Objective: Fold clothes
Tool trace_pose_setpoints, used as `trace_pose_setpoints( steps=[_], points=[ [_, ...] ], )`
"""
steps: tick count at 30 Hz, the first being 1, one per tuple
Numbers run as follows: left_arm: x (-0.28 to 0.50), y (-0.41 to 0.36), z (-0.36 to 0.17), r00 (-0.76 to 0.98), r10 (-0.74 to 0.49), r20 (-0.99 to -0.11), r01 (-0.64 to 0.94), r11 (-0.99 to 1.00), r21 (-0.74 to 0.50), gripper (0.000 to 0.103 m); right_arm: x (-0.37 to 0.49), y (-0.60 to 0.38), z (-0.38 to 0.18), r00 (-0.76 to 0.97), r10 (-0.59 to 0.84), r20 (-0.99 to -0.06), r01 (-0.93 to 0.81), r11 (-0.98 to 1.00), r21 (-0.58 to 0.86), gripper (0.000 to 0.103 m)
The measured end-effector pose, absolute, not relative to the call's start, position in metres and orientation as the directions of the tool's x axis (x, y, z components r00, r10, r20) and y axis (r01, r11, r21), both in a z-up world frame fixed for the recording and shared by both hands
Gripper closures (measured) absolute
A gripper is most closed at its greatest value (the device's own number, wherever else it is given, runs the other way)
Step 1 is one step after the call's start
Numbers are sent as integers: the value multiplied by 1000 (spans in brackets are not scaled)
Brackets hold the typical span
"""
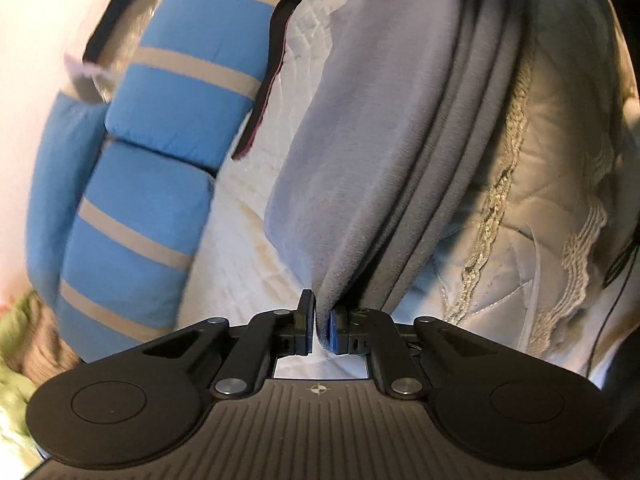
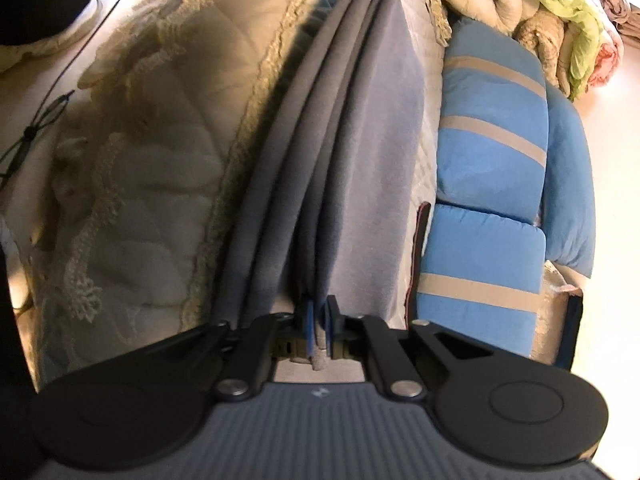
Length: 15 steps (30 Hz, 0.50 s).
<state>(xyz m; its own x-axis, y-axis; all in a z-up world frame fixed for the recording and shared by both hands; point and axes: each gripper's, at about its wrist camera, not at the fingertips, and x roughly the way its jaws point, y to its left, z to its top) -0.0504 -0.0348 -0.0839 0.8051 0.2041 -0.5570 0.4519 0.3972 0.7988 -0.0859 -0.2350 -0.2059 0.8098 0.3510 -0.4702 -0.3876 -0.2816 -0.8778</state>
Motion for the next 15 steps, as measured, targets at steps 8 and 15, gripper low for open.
trace_pose_setpoints(
  steps=[8,15],
  points=[
    [-56,-32,-88,794,212,-570,467,388,795,66,-90,-242,-201,783,341,-520,-436,-295,-850,58],
    [-72,-32,-66,804,208,-556,485,310,818,24,-83,-253,-165,762,348,-547,-508,-202,-837,21]
  ],
)
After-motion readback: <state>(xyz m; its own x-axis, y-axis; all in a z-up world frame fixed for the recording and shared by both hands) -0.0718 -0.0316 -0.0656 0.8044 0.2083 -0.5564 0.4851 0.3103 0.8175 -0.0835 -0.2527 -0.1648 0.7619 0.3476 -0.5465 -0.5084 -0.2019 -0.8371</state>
